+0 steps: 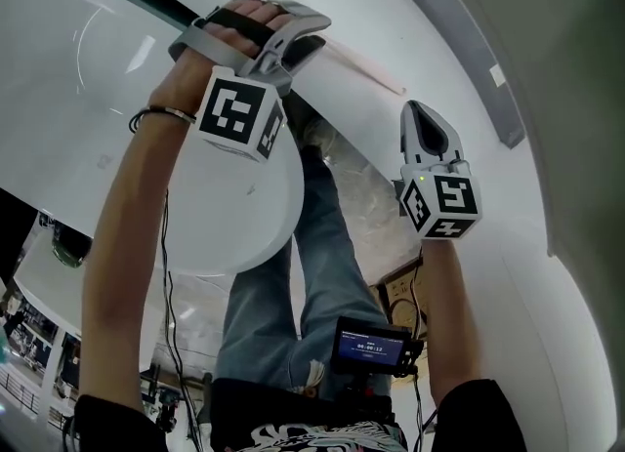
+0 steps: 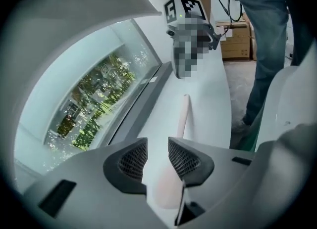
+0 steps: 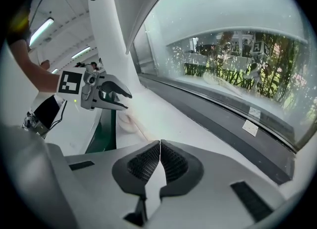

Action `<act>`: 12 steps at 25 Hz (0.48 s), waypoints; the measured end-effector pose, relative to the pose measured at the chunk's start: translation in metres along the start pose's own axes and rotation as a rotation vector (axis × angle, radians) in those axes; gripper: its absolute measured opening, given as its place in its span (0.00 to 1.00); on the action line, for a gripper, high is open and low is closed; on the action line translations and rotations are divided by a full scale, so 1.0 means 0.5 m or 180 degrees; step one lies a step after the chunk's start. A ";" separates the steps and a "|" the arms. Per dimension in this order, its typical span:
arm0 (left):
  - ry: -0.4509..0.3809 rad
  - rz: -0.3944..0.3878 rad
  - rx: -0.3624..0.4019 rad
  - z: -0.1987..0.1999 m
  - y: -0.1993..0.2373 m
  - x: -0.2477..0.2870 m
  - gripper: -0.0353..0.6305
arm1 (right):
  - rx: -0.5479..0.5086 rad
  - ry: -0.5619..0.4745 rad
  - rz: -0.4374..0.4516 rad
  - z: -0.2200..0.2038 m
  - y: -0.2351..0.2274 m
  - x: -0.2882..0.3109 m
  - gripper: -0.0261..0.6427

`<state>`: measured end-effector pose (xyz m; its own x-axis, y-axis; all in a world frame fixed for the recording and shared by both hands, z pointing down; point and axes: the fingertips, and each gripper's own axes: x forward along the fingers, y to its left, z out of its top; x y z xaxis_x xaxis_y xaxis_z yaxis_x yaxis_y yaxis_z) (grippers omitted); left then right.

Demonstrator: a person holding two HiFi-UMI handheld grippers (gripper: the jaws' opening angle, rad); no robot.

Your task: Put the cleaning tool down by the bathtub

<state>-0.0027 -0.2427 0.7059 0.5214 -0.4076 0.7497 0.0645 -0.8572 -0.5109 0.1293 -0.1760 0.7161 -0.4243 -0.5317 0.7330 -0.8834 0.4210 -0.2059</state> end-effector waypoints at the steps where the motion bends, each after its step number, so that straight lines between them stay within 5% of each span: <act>1: -0.0003 0.0029 -0.0051 0.003 0.007 -0.006 0.26 | -0.0009 -0.0003 0.0002 0.003 0.001 0.000 0.08; 5: -0.0035 0.0189 -0.0298 0.027 0.017 -0.046 0.14 | -0.0091 -0.0035 0.0050 0.029 0.027 -0.011 0.08; 12: -0.0230 0.0430 -0.1285 0.061 0.018 -0.118 0.08 | -0.0083 -0.0410 0.0174 0.130 0.069 -0.050 0.08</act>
<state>-0.0068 -0.2170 0.6441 0.5614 -0.5140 0.6485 -0.3391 -0.8578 -0.3862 0.0965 -0.1959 0.6486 -0.4951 -0.5968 0.6314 -0.8535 0.4700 -0.2250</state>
